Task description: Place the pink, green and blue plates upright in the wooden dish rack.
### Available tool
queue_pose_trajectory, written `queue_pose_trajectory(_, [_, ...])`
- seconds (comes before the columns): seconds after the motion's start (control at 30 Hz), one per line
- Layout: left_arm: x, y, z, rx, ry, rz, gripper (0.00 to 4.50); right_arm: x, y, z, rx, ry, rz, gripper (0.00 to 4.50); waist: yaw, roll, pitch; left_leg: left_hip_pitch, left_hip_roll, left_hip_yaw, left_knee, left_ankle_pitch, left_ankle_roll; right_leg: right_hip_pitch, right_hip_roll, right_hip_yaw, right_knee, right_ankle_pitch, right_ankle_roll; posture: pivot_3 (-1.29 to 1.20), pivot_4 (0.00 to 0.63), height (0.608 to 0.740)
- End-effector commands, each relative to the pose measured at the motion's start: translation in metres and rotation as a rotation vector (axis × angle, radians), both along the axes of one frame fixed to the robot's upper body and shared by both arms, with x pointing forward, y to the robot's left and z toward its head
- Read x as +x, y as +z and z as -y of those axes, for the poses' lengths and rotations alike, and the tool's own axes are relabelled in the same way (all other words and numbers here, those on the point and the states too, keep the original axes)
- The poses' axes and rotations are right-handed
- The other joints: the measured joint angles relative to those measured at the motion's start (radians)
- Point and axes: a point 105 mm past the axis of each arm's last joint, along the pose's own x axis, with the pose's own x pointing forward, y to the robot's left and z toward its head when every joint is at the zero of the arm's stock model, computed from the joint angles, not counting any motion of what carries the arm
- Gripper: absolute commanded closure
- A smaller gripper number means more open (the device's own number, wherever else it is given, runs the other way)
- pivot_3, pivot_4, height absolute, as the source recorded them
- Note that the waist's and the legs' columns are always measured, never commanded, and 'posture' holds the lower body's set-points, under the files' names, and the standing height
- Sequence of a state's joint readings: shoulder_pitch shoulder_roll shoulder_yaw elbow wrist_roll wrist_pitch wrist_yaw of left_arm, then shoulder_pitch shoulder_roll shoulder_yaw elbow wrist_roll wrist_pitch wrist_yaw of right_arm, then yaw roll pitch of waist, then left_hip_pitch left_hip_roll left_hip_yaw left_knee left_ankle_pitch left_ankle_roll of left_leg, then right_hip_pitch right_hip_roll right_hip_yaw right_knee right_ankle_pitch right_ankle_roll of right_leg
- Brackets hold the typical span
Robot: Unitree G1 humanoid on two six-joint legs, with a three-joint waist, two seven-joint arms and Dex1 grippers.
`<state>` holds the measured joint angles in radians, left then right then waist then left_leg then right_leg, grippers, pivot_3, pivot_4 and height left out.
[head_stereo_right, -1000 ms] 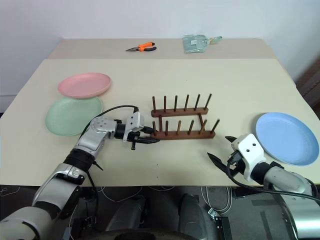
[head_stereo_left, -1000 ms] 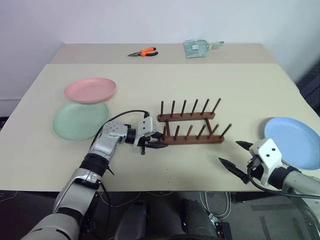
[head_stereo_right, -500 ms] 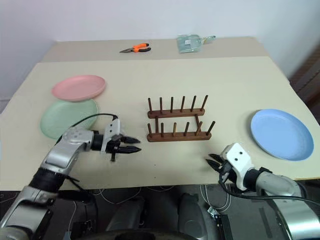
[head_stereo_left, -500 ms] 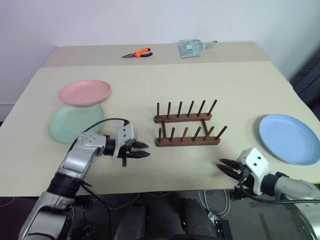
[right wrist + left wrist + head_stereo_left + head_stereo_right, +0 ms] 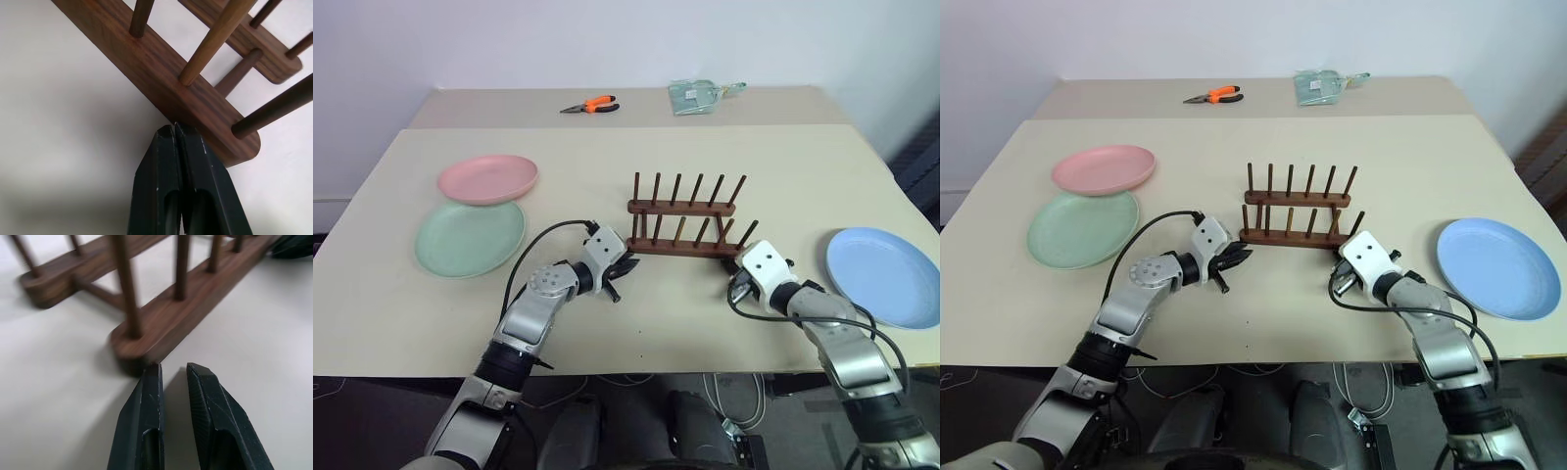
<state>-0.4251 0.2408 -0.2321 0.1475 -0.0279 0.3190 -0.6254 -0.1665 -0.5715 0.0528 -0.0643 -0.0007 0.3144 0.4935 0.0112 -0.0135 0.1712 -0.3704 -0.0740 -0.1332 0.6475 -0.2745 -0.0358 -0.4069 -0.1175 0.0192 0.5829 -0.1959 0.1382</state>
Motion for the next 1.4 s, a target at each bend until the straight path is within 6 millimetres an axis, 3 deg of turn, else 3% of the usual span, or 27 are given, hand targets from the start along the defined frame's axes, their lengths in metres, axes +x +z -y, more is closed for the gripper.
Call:
queue_pose_trajectory(0.03, [0.005,0.002,-0.012,0.007,0.033,0.015,3.71,0.007,0.004,0.001,-0.002,-0.004,0.022,4.46,0.0,0.0,0.0,0.0,0.0,0.0,0.0,0.0,0.0,0.0,0.0,0.0,0.0,0.0,0.0,0.0,0.15,0.74])
queue_pose_trajectory(0.1, [0.003,0.004,-0.017,-0.001,0.025,0.014,3.71,0.005,0.008,-0.001,0.023,0.023,0.015,4.46,-0.001,0.0,0.0,0.0,0.0,0.0,0.0,0.0,0.0,0.0,0.0,0.0,0.0,0.0,0.0,0.0,0.15,0.74])
queue_pose_trajectory(0.13, [0.001,0.005,-0.02,-0.016,0.025,0.005,3.73,0.003,0.01,-0.003,0.046,0.038,0.005,3.95,-0.002,0.0,0.0,0.0,0.0,0.0,0.0,0.0,0.0,0.0,0.0,0.0,0.0,0.0,0.0,0.0,0.15,0.74])
queue_pose_trajectory(0.2, [-0.002,0.014,-0.033,-0.087,0.035,-0.016,3.21,-0.007,0.016,-0.013,0.072,0.116,-0.002,3.22,-0.008,0.0,0.0,0.0,0.0,0.0,-0.001,0.0,0.0,-0.001,0.0,0.0,0.0,0.0,0.0,0.0,0.15,0.74])
queue_pose_trajectory(0.3, [0.002,0.043,-0.063,-0.225,0.133,0.017,1.96,-0.019,0.025,-0.027,0.081,0.207,0.006,1.75,-0.013,0.001,0.001,-0.001,0.001,0.0,-0.002,0.0,0.0,-0.002,0.001,0.0,0.001,0.0,0.0,0.0,0.15,0.74])
queue_pose_trajectory(0.4, [0.032,0.088,-0.124,-0.351,0.469,0.143,0.44,-0.028,0.03,-0.042,0.083,0.286,0.002,0.17,-0.015,0.0,0.002,-0.001,0.001,-0.002,-0.001,0.0,0.0,-0.003,0.001,0.0,0.002,0.0,0.001,0.0,0.15,0.74])
queue_pose_trajectory(0.43, [0.039,0.103,-0.144,-0.406,0.582,0.172,0.04,-0.029,0.029,-0.045,0.083,0.302,-0.002,0.11,-0.015,-0.002,0.002,-0.001,0.001,-0.002,-0.001,0.0,-0.001,-0.002,0.001,0.0,0.002,0.0,0.001,0.0,0.15,0.74])
queue_pose_trajectory(0.53, [0.046,0.139,-0.188,-0.601,0.845,0.221,0.04,-0.028,0.025,-0.051,0.078,0.325,-0.011,0.11,-0.013,-0.003,0.002,-0.002,0.0,-0.003,0.0,0.0,-0.001,-0.002,0.001,-0.002,0.001,-0.002,0.004,0.0,0.15,0.74])
queue_pose_trajectory(0.6, [0.044,0.149,-0.21,-0.7,0.979,0.222,0.04,-0.025,0.023,-0.055,0.068,0.339,-0.01,0.11,-0.013,-0.003,0.002,-0.001,0.0,-0.003,-0.001,0.0,-0.001,-0.001,0.0,-0.001,0.001,-0.002,0.005,0.0,0.15,0.74])
queue_pose_trajectory(0.77, [0.034,0.135,-0.242,-0.904,1.228,0.087,0.04,-0.02,0.027,-0.06,0.072,0.364,0.005,0.11,-0.019,-0.003,0.002,-0.002,-0.001,-0.003,-0.001,0.001,-0.002,-0.002,0.0,-0.001,0.001,-0.001,0.003,0.0,0.15,0.74])
queue_pose_trajectory(1.0, [0.029,0.097,-0.253,-1.095,1.343,-0.17,0.04,-0.016,0.032,-0.06,0.067,0.372,0.027,0.11,-0.02,-0.006,0.002,-0.002,-0.001,-0.003,-0.001,0.001,-0.002,-0.002,0.0,-0.001,0.001,-0.001,0.003,0.0,0.15,0.74])
queue_pose_trajectory(1.1, [0.038,0.085,-0.252,-1.144,1.333,-0.252,0.86,-0.016,0.034,-0.06,0.067,0.363,0.044,0.11,-0.018,-0.006,0.002,-0.002,-0.001,-0.003,-0.001,0.001,-0.003,-0.001,0.0,-0.001,0.001,-0.001,0.002,0.0,0.15,0.74])
queue_pose_trajectory(1.23, [0.051,0.08,-0.251,-1.193,1.32,-0.308,2.87,-0.016,0.04,-0.056,0.068,0.34,0.07,0.11,-0.018,-0.007,0.002,-0.002,-0.001,-0.003,-0.001,0.002,-0.003,-0.002,0.0,-0.001,0.001,-0.001,0.002,0.0,0.15,0.74])
queue_pose_trajectory(1.33, [0.061,0.087,-0.245,-1.188,1.266,-0.296,4.35,-0.024,0.048,-0.049,0.111,0.342,0.038,0.0,-0.02,-0.007,0.002,-0.002,-0.001,-0.003,-0.001,0.002,-0.003,-0.002,0.0,-0.001,0.001,0.0,0.002,0.0,0.15,0.74])
queue_pose_trajectory(1.4, [0.067,0.109,-0.227,-1.131,1.131,-0.219,4.49,-0.033,0.063,-0.044,0.102,0.36,0.043,0.0,-0.018,-0.007,0.002,-0.002,-0.001,-0.003,-0.001,0.002,-0.003,-0.002,0.0,-0.001,0.001,0.0,0.002,0.0,0.15,0.74])
